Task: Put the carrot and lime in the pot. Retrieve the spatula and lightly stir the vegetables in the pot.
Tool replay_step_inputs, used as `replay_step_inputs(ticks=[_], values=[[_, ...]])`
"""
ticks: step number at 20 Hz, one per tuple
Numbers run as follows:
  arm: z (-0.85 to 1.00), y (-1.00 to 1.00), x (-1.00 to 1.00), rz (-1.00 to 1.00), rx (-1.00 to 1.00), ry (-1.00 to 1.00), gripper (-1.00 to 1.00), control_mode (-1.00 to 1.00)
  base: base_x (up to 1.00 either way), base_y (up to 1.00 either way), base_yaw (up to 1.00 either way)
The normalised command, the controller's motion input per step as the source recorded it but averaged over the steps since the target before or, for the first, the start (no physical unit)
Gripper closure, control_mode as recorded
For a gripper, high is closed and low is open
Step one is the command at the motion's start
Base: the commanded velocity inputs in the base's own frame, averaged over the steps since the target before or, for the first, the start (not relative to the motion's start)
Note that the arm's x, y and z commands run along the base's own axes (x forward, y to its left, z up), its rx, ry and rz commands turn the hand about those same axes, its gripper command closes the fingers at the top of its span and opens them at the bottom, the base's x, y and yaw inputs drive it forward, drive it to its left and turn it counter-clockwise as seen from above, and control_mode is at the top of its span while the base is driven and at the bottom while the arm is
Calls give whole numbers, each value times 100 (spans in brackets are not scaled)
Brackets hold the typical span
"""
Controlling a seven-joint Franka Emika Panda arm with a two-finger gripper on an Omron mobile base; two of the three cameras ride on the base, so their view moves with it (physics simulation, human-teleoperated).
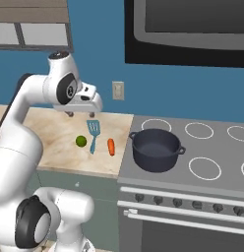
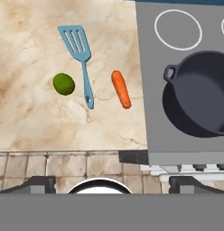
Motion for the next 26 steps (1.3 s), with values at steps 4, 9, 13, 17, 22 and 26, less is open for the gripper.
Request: replay_step_inputs(ticks=[4,9,13,17,22,26], values=[[-24,-18,21,0,-1,9,-100,-100,0,0,0],[-38,-8,33,-1,0,4,-100,-100,0,0,0],[-34,-2,32,-26,2,0,-100,-100,0,0,0],[-37,-2,31,-27,6,0,-100,-100,0,0,0],[-38,-1,31,-5,2,0,-100,-100,0,0,0],[-30,-4,18,1,0,0,-100,-100,0,0,0]])
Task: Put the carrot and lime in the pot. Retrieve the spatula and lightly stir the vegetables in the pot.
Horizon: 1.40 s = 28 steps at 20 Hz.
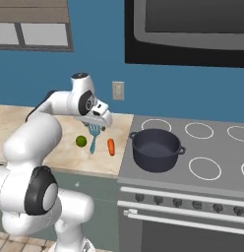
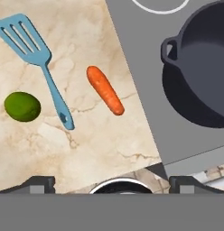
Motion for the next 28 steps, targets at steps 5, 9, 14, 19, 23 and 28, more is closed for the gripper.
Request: replay_step_inputs(ticks=[5,9,14,19,23,28], values=[[-31,-5,8,1,-1,3,-100,-100,0,0,0],[-30,0,26,0,0,12,-100,-100,0,0,0],[-30,0,30,0,0,11,-100,-100,0,0,0],[-33,-2,25,6,0,1,-100,-100,0,0,0],[-35,-5,16,4,0,0,-100,-100,0,0,0],[-36,-1,21,1,0,0,-100,-100,0,0,0]])
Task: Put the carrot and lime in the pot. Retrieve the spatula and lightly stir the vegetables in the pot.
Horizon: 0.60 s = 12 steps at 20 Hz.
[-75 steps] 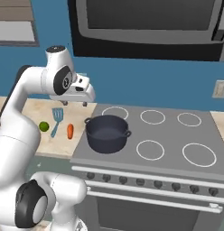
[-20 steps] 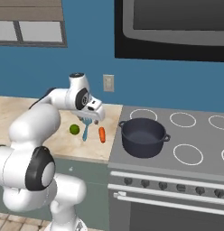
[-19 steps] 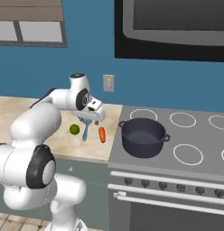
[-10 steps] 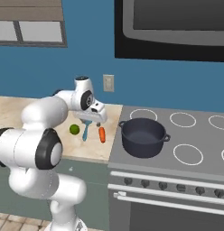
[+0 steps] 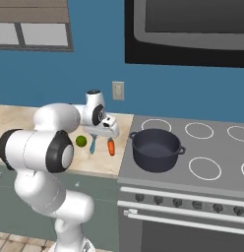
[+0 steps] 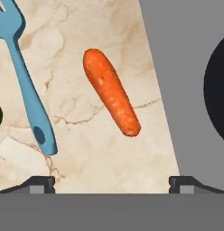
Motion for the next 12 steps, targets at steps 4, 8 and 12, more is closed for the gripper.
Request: replay_step_inputs(ticks=[4,8,12], values=[[-32,-4,28,0,0,0,-100,-100,0,0,0],[-32,-4,32,0,0,0,-100,-100,0,0,0],[-28,-5,28,0,0,0,-100,-100,0,0,0]])
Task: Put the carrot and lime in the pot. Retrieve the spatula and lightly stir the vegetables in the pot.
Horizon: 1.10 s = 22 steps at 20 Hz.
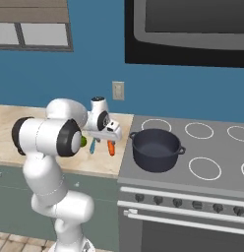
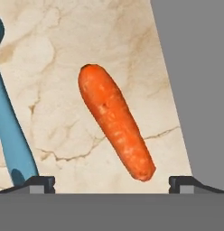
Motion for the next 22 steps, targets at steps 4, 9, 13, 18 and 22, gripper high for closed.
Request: replay_step_inputs(ticks=[4,9,13,18,22], values=[[-26,-6,25,0,0,0,-100,-100,0,0,0],[-25,-6,25,0,0,0,-100,-100,0,0,0],[-24,-6,25,1,0,0,-100,-100,0,0,0],[-23,-3,26,2,0,0,-100,-100,0,0,0],[-28,0,5,0,3,2,-100,-100,0,0,0]])
